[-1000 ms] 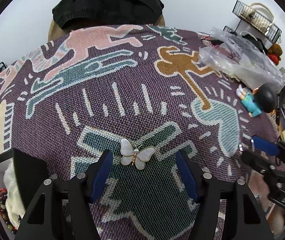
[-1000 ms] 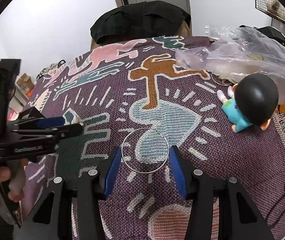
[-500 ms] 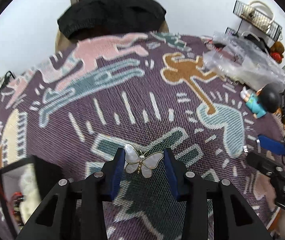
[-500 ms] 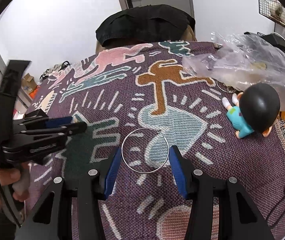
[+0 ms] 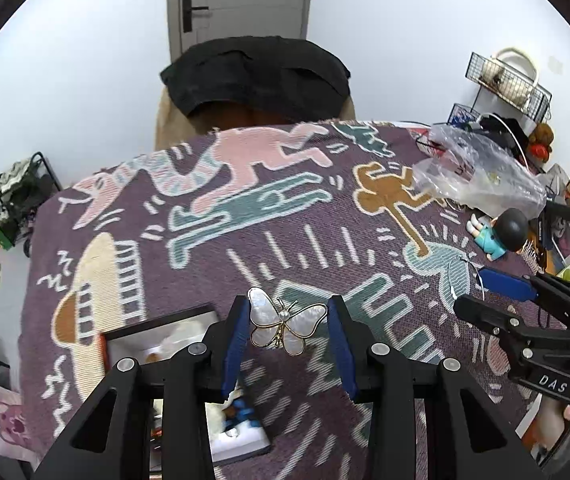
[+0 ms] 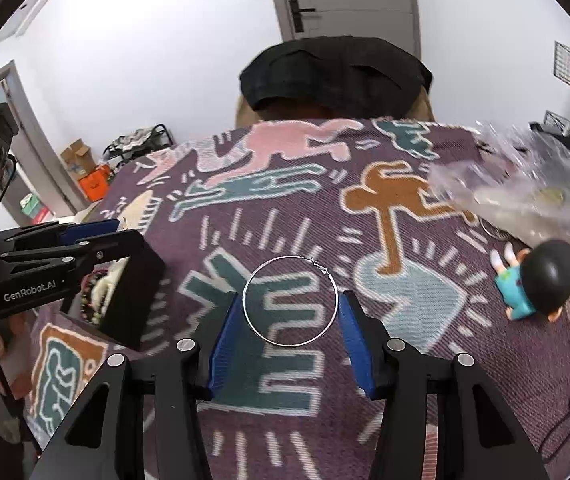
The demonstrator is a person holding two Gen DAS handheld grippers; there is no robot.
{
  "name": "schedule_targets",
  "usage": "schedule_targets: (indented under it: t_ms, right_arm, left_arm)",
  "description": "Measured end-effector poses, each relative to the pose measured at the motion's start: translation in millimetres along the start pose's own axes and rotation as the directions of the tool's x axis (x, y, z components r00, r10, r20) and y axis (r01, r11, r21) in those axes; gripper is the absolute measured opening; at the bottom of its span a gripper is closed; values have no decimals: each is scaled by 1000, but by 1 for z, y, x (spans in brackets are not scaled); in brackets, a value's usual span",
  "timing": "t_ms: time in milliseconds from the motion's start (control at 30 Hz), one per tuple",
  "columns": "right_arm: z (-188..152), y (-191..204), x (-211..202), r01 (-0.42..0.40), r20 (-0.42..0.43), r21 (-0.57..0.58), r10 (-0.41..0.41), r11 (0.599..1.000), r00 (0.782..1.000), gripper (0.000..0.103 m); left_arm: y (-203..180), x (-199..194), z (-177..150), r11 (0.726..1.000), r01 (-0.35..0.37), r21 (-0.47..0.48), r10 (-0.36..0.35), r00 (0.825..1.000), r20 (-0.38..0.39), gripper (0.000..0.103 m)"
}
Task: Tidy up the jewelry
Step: 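Grasp the silver hoop earring with the right tool while the left tool holds the butterfly brooch, then carry the butterfly brooch and silver hoop into the black box and open both tools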
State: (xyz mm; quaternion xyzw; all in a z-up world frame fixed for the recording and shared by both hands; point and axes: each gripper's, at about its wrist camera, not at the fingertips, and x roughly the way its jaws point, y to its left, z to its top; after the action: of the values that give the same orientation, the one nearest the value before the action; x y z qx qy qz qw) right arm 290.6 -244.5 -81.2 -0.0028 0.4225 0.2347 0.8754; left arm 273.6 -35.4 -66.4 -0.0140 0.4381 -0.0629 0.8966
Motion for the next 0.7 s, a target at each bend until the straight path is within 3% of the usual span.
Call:
schedule_targets:
  t_ms: [400,533,567,667,700]
  right_arm:
    - [19,60,-5,-45,17,-92,47,995,999,50]
    - [20,81,-2,-67,9,-118,68,991,998,50]
    - [19,85,-1,-71,6,-122,73,990,997,50]
    - [19,98,2,-88,-1,-135,88,987,996,50]
    - [19,103,4,-93,-4,-143,93,985,996,50]
  left_arm:
    - [53,-22,-26,998,17,-66,-17,1000,2,41]
    - [66,-19,-34,994,53,-95,-56,998,-27,43]
    - [69,-19,-36,993,51,-103,-55,998,-32,46]
    - [80,-24,-41,991,50,-127,-52,999,-15,71]
    - [83,-28,-43,990,46,-132,-47,999,0,74]
